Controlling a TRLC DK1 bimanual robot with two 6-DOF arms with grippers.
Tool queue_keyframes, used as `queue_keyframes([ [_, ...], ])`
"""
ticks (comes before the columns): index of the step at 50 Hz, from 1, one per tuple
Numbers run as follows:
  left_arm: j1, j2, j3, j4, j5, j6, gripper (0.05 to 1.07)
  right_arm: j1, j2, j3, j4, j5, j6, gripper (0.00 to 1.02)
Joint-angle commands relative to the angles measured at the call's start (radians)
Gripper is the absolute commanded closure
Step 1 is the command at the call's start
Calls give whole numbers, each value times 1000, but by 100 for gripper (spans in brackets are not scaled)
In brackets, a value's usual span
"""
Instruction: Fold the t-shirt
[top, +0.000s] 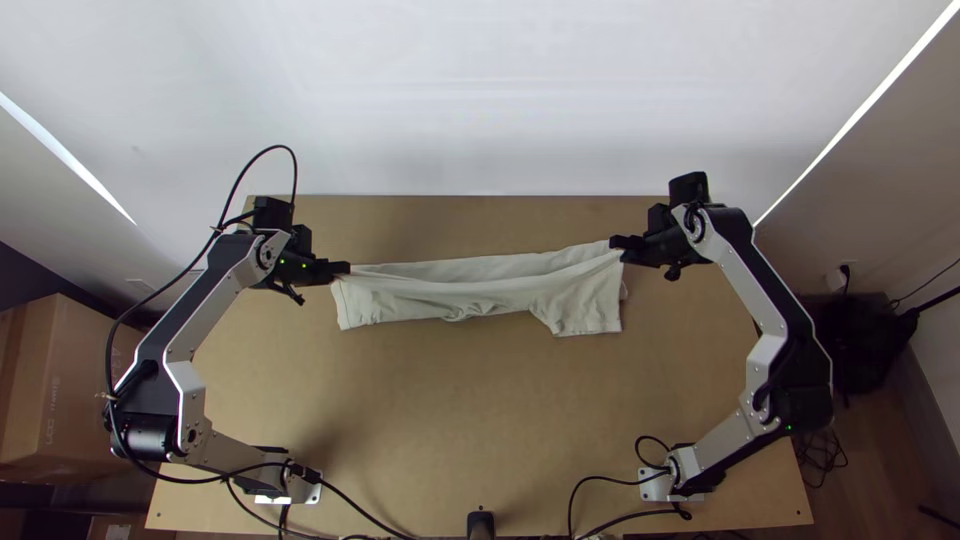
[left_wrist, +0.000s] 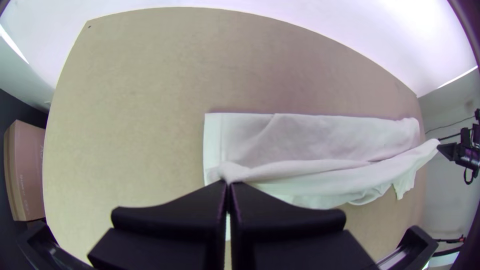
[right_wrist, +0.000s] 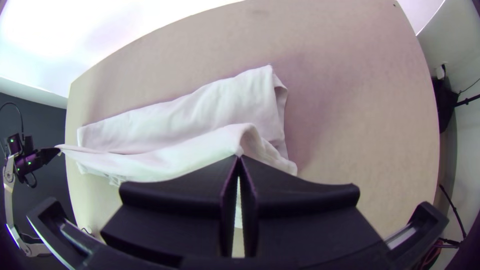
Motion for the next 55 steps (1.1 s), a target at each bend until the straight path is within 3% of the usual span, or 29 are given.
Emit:
queue_keyframes([
  [1, 13, 21, 31, 25, -1, -21, 104, -10, 65, 68, 5, 10, 15, 100],
  [30, 14, 136, 51, 108, 2, -92, 104, -21, 407, 397, 5, 46, 17, 99],
  [31, 14, 136, 51, 111, 2, -98, 105, -22, 413, 401, 5, 47, 17, 96],
  [33, 13, 130, 47, 120, 4, -100, 104, -27, 422, 409, 5, 53, 17, 74],
  [36, 16, 108, 24, 177, 4, -109, 104, -29, 427, 409, 5, 53, 18, 24],
  [37, 17, 100, 16, 197, 4, -115, 102, -32, 427, 407, 5, 56, 18, 6],
  [38, 20, 93, 8, 212, 4, -123, 96, -33, 427, 407, 5, 59, 18, 2],
  [41, 30, 71, -19, 252, 4, -124, 60, -39, 414, 400, 5, 73, 21, 3],
  [45, 48, 53, -48, 282, 4, -117, 38, -56, 387, 387, 5, 79, 21, 3],
  [47, 60, 42, -62, 293, 4, -115, 31, -65, 367, 377, 5, 79, 21, 3],
  [50, 83, 22, -88, 310, 4, -117, 29, -81, 333, 354, 5, 79, 23, 3],
  [52, 94, 11, -104, 310, 4, -124, 20, -88, 310, 332, 6, 79, 23, 3],
  [55, 108, -12, -128, 295, 4, -132, 19, -102, 276, 302, 6, 78, 20, 3],
])
